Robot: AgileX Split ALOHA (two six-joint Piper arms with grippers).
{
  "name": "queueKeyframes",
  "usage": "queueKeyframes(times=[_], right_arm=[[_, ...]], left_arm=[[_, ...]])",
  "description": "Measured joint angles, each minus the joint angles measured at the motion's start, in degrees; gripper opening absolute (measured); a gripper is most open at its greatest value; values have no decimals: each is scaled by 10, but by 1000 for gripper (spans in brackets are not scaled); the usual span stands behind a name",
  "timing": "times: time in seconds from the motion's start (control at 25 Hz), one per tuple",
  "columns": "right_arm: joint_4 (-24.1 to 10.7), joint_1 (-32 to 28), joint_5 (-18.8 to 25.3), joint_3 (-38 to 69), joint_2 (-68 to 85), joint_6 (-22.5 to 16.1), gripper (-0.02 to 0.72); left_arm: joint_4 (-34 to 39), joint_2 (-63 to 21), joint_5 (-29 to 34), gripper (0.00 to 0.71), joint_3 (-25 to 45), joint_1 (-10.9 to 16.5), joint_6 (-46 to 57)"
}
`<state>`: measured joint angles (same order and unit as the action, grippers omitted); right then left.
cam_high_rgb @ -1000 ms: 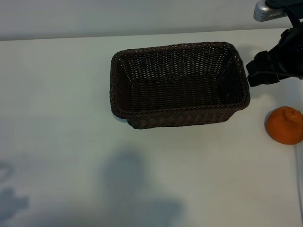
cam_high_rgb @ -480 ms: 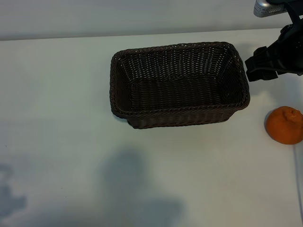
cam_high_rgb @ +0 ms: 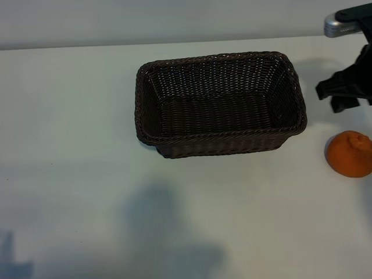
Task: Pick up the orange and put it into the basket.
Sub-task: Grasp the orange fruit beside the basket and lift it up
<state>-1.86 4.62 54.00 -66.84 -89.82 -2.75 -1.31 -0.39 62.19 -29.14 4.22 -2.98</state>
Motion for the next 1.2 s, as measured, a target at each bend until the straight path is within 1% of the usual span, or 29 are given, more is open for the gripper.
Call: queueKeyframes(times=[0.08, 0.16, 0.28, 0.36, 0.44, 0.56, 0.64, 0.84, 0.92, 1.12, 1.2], right_arm=[[-25, 0, 9, 1, 0, -20, 556], [-40, -1, 9, 13, 0, -32, 556], [-42, -11, -3, 40, -1, -47, 556], [-41, -25, -20, 61, -1, -52, 556], [-30, -43, -38, 80, -1, -52, 556], [-4, -68, -51, 88, -2, -38, 556], [19, -75, -56, 88, -5, -24, 556], [56, -75, -63, 88, -40, -2, 556], [59, -75, -68, 88, -55, 3, 556], [56, -75, -104, 88, -87, 4, 555], [54, -75, -112, 88, -101, 4, 555]], left_arm=[[0, -1, 0, 596, 0, -2, 0], [0, -1, 0, 596, 1, -3, 0], [0, -1, 0, 596, 1, -3, 0], [0, -1, 0, 596, 1, -3, 0], [0, -1, 0, 596, 1, -3, 0], [0, -1, 0, 596, 1, -3, 0], [0, -1, 0, 596, 1, -3, -1], [0, -1, 0, 596, 1, -3, -1], [0, -1, 0, 596, 1, -3, -1], [0, -1, -1, 596, 1, -3, -1], [0, -1, -1, 596, 1, -3, -1]])
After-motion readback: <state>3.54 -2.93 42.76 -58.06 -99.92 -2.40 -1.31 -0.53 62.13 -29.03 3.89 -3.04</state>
